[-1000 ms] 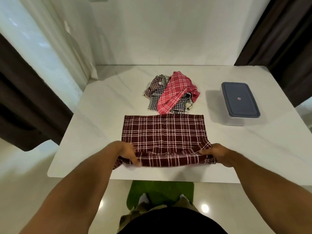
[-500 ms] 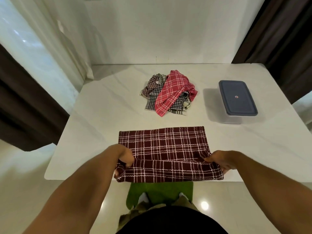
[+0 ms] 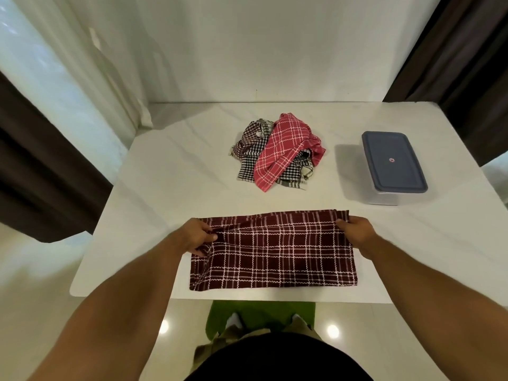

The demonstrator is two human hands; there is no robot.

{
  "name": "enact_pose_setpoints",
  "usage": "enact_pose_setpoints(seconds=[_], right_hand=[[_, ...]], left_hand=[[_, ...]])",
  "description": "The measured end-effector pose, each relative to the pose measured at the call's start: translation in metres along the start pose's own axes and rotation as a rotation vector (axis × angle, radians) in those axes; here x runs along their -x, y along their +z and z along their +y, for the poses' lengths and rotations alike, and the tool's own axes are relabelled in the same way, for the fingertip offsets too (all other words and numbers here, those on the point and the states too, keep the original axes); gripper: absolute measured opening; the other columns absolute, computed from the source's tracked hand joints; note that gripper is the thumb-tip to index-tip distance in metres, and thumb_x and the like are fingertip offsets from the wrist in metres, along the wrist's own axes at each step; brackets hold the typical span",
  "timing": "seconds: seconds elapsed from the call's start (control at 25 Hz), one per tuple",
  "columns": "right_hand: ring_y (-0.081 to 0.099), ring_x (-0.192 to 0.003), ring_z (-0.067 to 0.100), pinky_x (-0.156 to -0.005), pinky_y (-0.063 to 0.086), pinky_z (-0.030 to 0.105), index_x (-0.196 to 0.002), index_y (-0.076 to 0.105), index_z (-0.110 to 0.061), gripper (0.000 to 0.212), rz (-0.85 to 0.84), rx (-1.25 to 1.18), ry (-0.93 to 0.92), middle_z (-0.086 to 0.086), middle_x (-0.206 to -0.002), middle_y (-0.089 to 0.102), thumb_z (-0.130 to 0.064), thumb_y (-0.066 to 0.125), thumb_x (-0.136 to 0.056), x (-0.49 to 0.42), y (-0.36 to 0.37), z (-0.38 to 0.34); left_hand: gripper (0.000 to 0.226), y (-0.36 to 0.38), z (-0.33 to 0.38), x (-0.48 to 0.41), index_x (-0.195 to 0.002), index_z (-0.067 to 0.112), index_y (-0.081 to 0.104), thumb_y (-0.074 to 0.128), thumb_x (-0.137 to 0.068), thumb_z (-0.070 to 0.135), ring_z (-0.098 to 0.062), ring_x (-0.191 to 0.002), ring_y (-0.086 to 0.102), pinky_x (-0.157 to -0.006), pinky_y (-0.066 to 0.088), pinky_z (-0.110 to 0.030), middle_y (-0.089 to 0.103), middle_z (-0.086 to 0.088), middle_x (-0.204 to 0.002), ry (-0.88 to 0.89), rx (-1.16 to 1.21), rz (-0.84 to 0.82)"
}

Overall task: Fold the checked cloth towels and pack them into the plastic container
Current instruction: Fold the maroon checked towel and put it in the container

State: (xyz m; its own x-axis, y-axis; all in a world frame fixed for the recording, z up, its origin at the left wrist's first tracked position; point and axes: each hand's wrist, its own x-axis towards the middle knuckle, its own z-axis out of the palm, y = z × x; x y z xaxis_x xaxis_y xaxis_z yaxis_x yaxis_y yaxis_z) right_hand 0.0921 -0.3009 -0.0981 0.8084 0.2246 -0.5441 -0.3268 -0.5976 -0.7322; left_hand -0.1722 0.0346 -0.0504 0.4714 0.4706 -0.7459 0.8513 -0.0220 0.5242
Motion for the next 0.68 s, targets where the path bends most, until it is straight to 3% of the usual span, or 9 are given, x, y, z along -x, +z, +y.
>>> enact_pose_setpoints(seconds=[0.12, 0.2, 0.28, 0.48, 0.68], right_hand=[[0.063, -0.080, 0.031, -0.080, 0.053, 0.041, -0.107, 0.070, -0.006, 0.028, 0.038, 0.111, -0.028, 0.011, -0.082, 0.067, -0.029, 0.056, -0.100, -0.013, 0.009, 0.001], [0.066, -0.090, 0.034, -0.088, 0.055, 0.044, -0.110, 0.070, -0.006, 0.027, 0.071, 0.209, -0.056, 0.014, -0.093, 0.070, -0.027, 0.055, -0.100, -0.021, 0.012, 0.001], [0.066, -0.094, 0.035, -0.090, 0.054, 0.043, -0.114, 0.069, -0.008, 0.026, 0.088, 0.309, -0.064, 0.016, -0.103, 0.071, -0.024, 0.057, -0.098, -0.028, 0.014, 0.000], [0.066, -0.097, 0.034, -0.088, 0.055, 0.038, -0.127, 0.062, -0.015, 0.035, 0.105, 0.495, -0.058, 0.014, -0.113, 0.070, -0.024, 0.060, -0.093, -0.038, 0.021, -0.009], [0.065, -0.095, 0.033, -0.082, 0.055, 0.038, -0.124, 0.063, -0.020, 0.030, 0.131, 0.637, -0.111, 0.012, -0.112, 0.070, -0.029, 0.054, -0.097, -0.042, 0.031, -0.014]], left_hand=[[0.014, -0.004, -0.003, -0.013, -0.105, -0.001, 0.067, 0.058, -0.095, 0.002, -0.026, -0.084, 0.068, -0.072, 0.062, -0.044, 0.068, -0.016, -0.098, -0.030, 0.022, 0.039], [0.020, -0.010, -0.004, -0.026, -0.097, -0.004, 0.070, 0.050, -0.091, -0.005, -0.029, -0.074, 0.069, -0.070, 0.062, -0.046, 0.071, -0.023, -0.093, -0.020, 0.011, 0.119], [0.022, -0.016, -0.004, -0.037, -0.090, -0.002, 0.072, 0.050, -0.088, -0.003, -0.035, -0.077, 0.071, -0.072, 0.061, -0.050, 0.072, -0.025, -0.093, 0.025, -0.068, 0.217], [0.014, -0.016, 0.001, -0.051, -0.093, 0.012, 0.072, 0.060, -0.087, 0.012, -0.026, -0.078, 0.064, -0.070, 0.053, -0.030, 0.070, -0.010, -0.090, 0.043, -0.345, 0.360], [0.015, -0.014, 0.002, -0.066, -0.087, 0.014, 0.069, 0.056, -0.084, 0.007, -0.023, -0.072, 0.062, -0.064, 0.052, -0.030, 0.067, -0.006, -0.087, -0.044, -0.469, 0.386]])
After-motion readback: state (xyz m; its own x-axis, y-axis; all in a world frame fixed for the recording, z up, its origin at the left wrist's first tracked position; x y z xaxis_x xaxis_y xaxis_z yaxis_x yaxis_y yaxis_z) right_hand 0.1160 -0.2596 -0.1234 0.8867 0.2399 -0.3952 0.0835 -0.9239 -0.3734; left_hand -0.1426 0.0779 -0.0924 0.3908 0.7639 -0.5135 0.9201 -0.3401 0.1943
